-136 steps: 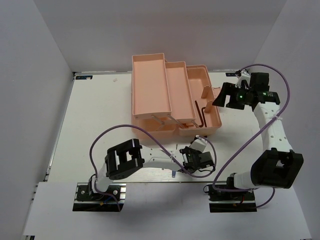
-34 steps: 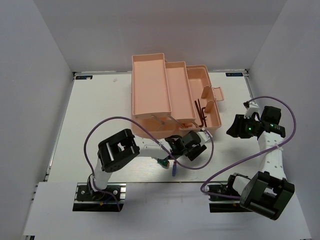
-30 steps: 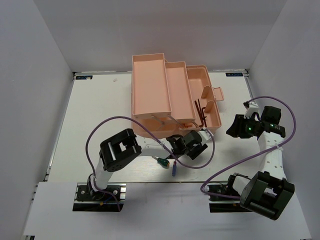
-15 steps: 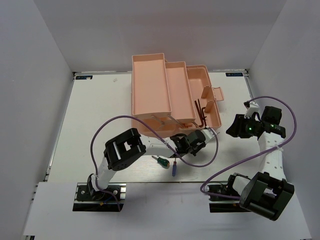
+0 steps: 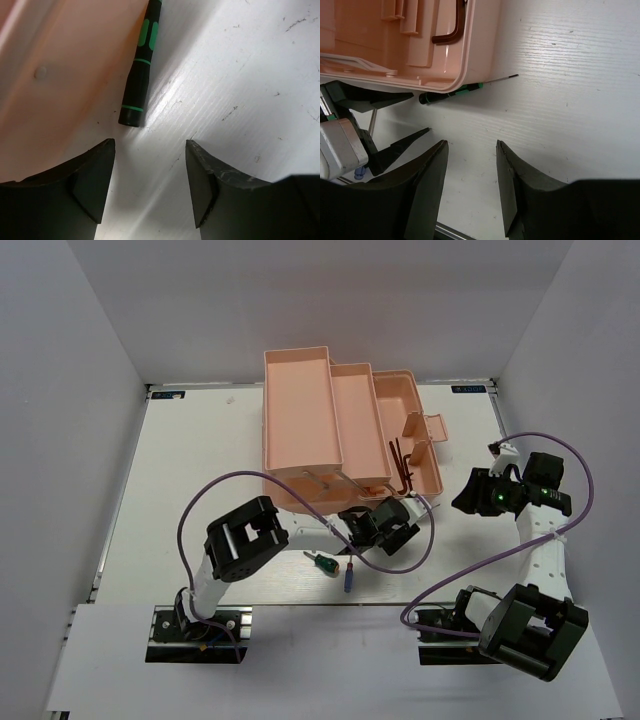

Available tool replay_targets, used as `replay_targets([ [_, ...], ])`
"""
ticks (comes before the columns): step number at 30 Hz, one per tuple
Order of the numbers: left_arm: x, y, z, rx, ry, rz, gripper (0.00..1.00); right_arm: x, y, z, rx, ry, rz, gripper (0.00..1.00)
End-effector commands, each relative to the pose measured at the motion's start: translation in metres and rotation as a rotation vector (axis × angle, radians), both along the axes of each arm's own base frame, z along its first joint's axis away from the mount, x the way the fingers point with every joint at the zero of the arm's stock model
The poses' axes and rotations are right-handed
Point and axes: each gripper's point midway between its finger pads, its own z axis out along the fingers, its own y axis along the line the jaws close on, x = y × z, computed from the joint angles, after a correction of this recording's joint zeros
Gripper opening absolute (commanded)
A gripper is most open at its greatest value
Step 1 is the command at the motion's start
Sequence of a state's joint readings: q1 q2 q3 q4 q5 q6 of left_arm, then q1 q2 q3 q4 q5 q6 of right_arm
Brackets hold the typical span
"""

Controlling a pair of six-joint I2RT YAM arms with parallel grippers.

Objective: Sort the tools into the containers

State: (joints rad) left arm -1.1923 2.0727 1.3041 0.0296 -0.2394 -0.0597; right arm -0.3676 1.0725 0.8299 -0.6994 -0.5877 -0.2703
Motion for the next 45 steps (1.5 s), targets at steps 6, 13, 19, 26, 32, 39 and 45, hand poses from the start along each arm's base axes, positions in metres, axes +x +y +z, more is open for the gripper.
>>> replay_targets([
  [6, 0.014, -0.012, 0.000, 0.025, -0.037, -0.010, 0.69, 0.009, -0.002, 0.017, -0.007, -0.070, 0.006, 0.50],
  [13, 0.024, -0.027, 0.003, 0.004, -0.047, -0.013, 0.68, 0.010, -0.003, 0.017, -0.008, -0.074, 0.005, 0.50],
  [19, 0.027, -0.027, -0.012, 0.028, -0.030, -0.013, 0.54, 0.011, -0.005, 0.023, -0.012, -0.089, -0.010, 0.50],
  [26, 0.014, -0.017, -0.026, 0.039, 0.028, -0.024, 0.28, 0.009, -0.008, 0.032, -0.021, -0.116, -0.024, 0.50],
  [32, -0.006, -0.012, -0.009, 0.011, 0.051, -0.053, 0.10, 0.007, -0.013, 0.038, -0.042, -0.120, -0.047, 0.66],
  [39, -0.034, -0.019, 0.076, -0.176, 0.081, -0.155, 0.00, 0.005, -0.036, 0.047, -0.126, -0.146, -0.163, 0.58],
  [45, -0.065, -0.026, 0.133, -0.267, 0.112, -0.346, 0.00, 0.004, -0.036, 0.050, -0.111, -0.154, -0.172, 0.54],
])
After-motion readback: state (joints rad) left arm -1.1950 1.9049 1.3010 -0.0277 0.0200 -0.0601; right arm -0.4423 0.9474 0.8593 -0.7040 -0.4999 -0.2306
